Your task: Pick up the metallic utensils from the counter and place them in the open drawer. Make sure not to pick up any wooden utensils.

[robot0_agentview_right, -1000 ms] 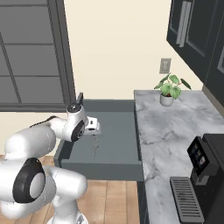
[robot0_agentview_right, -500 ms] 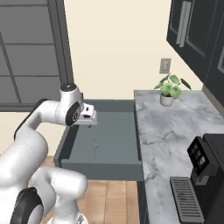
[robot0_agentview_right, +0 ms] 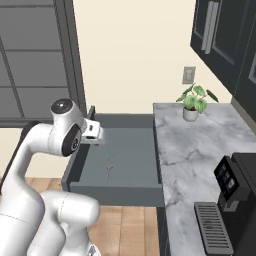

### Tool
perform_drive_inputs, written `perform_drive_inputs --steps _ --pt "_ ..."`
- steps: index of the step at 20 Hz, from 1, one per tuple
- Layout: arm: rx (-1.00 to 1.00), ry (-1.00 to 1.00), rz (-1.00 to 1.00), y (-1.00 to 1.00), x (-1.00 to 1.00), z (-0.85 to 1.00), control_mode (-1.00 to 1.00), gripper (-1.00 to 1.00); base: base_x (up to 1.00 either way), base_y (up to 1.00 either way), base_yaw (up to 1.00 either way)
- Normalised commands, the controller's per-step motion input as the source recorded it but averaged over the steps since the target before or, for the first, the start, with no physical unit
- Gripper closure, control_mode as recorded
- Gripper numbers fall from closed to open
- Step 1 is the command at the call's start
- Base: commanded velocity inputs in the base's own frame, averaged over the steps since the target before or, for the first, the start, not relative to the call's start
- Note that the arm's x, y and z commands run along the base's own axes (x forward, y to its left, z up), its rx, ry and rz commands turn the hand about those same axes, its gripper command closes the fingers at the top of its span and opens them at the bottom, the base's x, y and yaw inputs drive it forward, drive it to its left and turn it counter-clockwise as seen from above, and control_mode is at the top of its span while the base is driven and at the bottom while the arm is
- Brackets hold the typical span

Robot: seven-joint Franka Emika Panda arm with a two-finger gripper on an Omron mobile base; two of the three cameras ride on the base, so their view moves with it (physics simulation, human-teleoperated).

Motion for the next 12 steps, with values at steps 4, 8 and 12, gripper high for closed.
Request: perform_drive_inputs --steps 4,8,12 --pt "0.09 0.00 0.00 0.00 -0.29 0.57 -1.00 -1.00 0.00 0.00 0.00" --pt "0.16 -0.17 0.00 0.00 -0.86 0.58 -1.00 -1.00 0.00 0.00 0.00" --pt "0.13 -0.13 0.00 0.05 -0.76 0.38 -1.00 -1.00 0.00 0.00 0.00"
